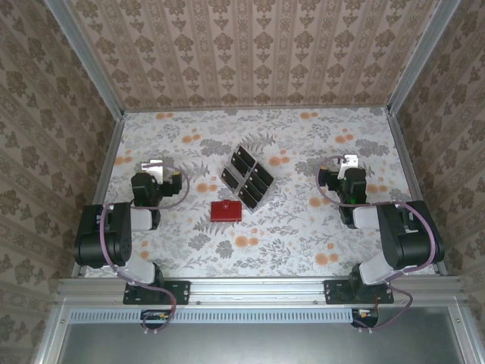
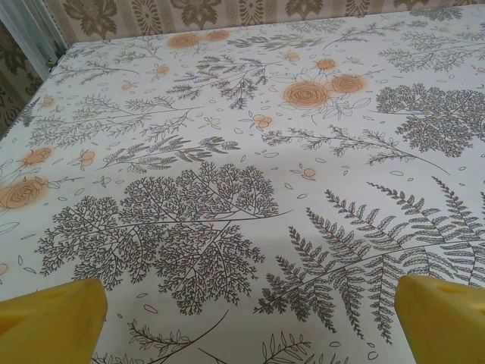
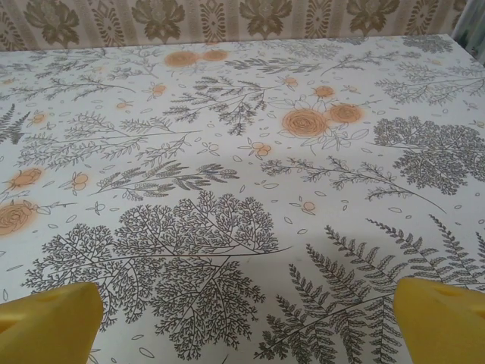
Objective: Put the credit cards into the card holder
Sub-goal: Move the storage box to the center of the table.
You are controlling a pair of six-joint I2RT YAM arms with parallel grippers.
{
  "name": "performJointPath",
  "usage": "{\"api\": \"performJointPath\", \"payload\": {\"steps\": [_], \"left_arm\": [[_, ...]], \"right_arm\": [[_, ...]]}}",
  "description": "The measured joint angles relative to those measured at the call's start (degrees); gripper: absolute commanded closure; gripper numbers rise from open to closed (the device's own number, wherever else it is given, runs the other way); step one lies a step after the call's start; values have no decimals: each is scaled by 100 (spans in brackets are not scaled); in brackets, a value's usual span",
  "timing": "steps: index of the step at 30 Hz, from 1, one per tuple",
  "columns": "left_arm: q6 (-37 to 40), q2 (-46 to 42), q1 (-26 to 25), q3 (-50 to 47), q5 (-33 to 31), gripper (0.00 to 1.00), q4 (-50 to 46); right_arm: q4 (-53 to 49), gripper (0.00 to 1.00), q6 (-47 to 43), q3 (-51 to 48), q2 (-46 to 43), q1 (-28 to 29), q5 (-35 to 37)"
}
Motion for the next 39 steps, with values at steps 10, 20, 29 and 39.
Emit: {"api": "performJointPath", "payload": {"steps": [10, 20, 29, 39], "left_arm": [[0, 0, 0, 0, -9, 0, 0], [0, 0, 0, 2, -20, 0, -20], [0, -118, -7, 17, -39, 0, -208], [-11, -988, -59, 737, -455, 0, -1526]], "right_arm": [[0, 0, -17, 0, 0, 0, -120], [0, 0, -20, 0, 0, -24, -138], [-673, 0, -15, 146, -350, -26, -129], [-3248, 0, 1397, 1517, -1926, -83, 249]]}}
